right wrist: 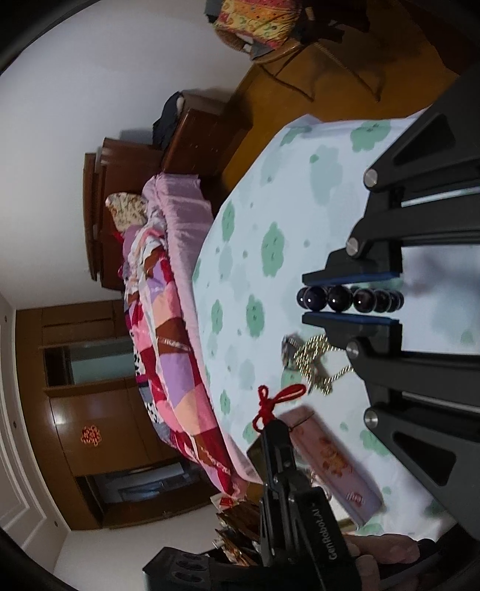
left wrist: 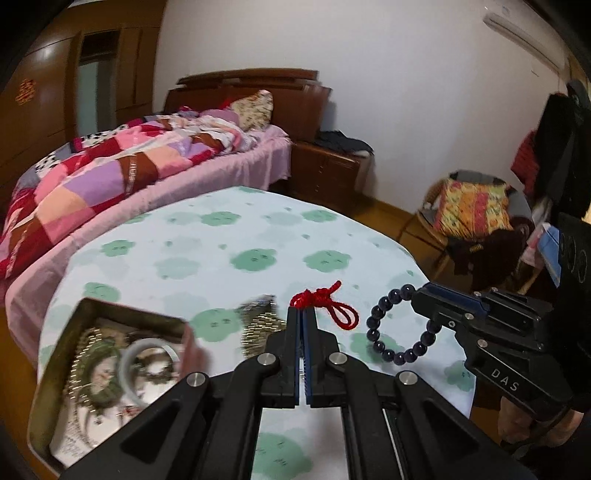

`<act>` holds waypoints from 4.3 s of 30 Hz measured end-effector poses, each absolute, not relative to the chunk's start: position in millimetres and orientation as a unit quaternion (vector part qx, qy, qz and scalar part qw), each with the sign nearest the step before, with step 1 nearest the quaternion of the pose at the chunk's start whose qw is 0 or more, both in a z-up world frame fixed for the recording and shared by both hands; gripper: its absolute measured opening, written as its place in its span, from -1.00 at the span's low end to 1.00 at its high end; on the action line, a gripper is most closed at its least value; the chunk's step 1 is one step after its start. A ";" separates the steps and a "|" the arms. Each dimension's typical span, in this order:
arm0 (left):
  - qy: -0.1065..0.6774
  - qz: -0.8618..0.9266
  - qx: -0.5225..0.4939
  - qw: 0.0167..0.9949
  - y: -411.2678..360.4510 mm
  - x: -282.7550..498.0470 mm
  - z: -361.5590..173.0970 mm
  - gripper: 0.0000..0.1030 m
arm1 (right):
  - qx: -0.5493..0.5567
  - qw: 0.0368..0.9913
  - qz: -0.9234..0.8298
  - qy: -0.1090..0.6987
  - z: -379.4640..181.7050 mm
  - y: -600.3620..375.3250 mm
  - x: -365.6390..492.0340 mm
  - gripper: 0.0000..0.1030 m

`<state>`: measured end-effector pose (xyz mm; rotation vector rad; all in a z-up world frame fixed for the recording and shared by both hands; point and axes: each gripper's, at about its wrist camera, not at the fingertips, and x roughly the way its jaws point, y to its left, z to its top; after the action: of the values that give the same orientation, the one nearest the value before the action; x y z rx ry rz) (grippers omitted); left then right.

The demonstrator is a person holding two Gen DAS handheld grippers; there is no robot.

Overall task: Organize jewelry
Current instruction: 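Grasp the red tassel of the bracelet with the left tool, then carry the purple bead bracelet with both tools and lower it into the tin, then open both tools to release the bracelet into the tin, then grasp the gold bead chain with the right tool while the left tool moves to the silver wristwatch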

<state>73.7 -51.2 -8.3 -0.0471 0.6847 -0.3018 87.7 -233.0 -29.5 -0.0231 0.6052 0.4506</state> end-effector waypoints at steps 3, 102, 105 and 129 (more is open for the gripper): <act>0.328 -0.128 -0.035 0.935 -30.6 67.7 -3.7 -1.00 | -0.018 0.928 0.233 0.291 -24.6 -218.8 86.1 -0.68; 0.369 0.048 -0.116 0.921 129.0 49.8 -56.9 -0.02 | -0.135 0.857 0.372 0.329 -52.9 -33.8 77.6 -0.04; 0.355 0.044 -0.117 0.927 124.0 46.1 -52.8 0.29 | -0.122 0.863 0.366 0.326 -49.3 -46.9 80.5 0.03; 0.388 0.052 -0.070 0.917 82.5 74.7 -53.4 0.30 | -0.101 0.856 0.261 0.434 -103.0 -134.8 161.8 -0.53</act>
<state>74.7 82.4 -53.4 -0.1443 0.7991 0.1070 161.8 -134.8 -103.0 -0.2133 0.9126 0.5479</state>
